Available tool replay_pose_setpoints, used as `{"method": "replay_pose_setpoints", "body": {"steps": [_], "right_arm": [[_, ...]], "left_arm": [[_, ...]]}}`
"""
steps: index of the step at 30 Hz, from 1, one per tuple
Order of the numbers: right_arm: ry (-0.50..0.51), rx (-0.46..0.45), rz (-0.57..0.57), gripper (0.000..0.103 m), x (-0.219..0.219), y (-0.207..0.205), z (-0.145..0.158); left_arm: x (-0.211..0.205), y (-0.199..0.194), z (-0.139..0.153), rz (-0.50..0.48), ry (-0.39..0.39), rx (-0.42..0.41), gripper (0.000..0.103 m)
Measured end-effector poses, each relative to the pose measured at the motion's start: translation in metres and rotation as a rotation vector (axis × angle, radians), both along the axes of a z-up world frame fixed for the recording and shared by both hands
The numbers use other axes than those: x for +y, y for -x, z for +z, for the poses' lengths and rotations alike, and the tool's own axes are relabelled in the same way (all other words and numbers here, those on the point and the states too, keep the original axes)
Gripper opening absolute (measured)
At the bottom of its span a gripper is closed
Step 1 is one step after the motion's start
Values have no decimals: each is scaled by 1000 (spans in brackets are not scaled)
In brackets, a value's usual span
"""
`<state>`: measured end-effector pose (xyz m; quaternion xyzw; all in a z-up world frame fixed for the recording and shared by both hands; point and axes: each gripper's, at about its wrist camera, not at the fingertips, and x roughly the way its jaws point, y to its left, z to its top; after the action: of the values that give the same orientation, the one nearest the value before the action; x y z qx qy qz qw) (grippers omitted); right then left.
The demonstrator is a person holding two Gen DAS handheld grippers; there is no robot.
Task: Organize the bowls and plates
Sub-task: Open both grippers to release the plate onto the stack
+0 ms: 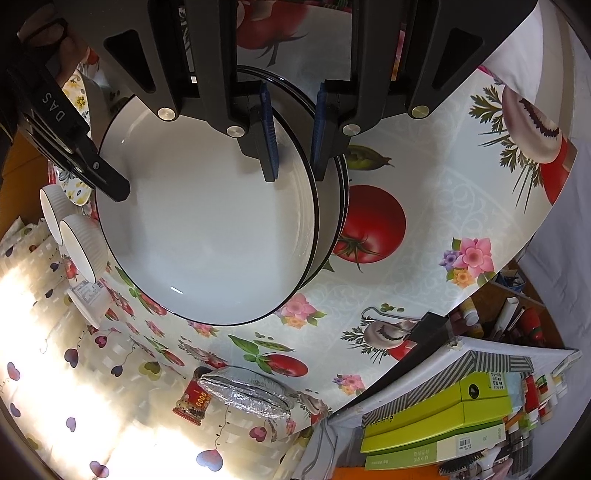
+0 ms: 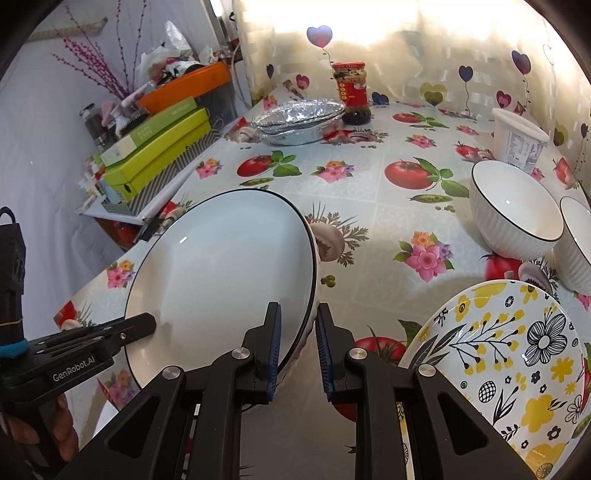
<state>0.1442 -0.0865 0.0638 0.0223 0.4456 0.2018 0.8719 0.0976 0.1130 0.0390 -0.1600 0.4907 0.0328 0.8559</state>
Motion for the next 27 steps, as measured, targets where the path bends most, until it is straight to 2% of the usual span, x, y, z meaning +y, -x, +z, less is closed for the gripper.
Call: {"method": "replay_pose_setpoints", "body": {"steps": [11, 18, 27], "right_arm": [[-5, -3, -5, 18, -2, -1, 1], [-9, -1, -5, 18, -2, -2, 2], [-12, 4, -4, 18, -3, -2, 2]], "left_arm": [[2, -1, -2, -3, 36, -2, 20], [1, 0, 2, -17, 51, -17, 33], [-1, 6, 9, -13, 33, -33, 37]]}}
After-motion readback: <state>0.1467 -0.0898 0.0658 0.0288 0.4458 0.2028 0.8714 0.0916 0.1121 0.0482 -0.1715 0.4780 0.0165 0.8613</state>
